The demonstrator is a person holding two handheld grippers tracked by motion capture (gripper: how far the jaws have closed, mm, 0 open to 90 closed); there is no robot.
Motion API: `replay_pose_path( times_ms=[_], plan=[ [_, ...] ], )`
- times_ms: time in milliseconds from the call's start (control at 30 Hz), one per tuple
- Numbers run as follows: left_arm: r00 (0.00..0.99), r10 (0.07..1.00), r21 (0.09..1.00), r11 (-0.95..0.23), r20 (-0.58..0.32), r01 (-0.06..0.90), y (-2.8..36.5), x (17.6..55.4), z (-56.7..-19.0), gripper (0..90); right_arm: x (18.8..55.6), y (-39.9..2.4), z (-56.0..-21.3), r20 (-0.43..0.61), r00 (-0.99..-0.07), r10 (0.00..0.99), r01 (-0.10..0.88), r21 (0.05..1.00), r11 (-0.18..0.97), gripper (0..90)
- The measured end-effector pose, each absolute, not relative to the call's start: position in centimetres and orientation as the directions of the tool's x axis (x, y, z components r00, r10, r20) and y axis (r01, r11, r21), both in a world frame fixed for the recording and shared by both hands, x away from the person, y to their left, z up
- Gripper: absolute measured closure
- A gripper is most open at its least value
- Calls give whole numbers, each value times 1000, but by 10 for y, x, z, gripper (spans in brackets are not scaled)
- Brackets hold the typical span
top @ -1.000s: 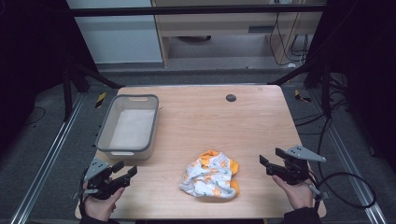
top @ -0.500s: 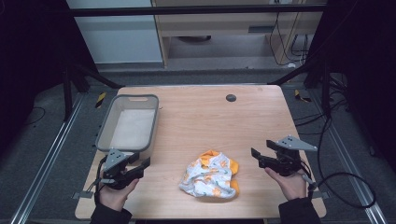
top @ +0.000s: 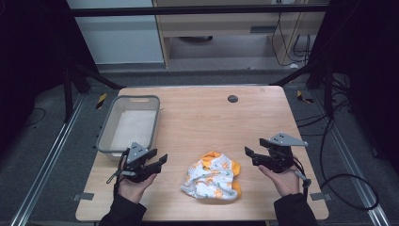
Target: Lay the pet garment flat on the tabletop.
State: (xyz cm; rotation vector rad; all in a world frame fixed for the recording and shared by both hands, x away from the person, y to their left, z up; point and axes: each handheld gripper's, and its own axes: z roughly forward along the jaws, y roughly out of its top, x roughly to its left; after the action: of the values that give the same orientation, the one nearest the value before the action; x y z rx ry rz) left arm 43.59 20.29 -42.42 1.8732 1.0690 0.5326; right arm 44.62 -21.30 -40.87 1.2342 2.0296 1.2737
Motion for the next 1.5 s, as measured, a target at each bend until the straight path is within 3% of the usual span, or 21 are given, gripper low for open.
replay_pose_path(
  times_ms=[600, 1500],
  plan=[
    [579, 806, 812, -254, -123, 525, 162, 467, -442, 498, 461, -191, -420, 82, -543, 836, 464, 859, 217, 363],
    [673, 719, 754, -342, -175, 561, 127, 461, -464, 416, 466, -154, -470, 91, -635, 767, 526, 778, 343, 399]
  ],
)
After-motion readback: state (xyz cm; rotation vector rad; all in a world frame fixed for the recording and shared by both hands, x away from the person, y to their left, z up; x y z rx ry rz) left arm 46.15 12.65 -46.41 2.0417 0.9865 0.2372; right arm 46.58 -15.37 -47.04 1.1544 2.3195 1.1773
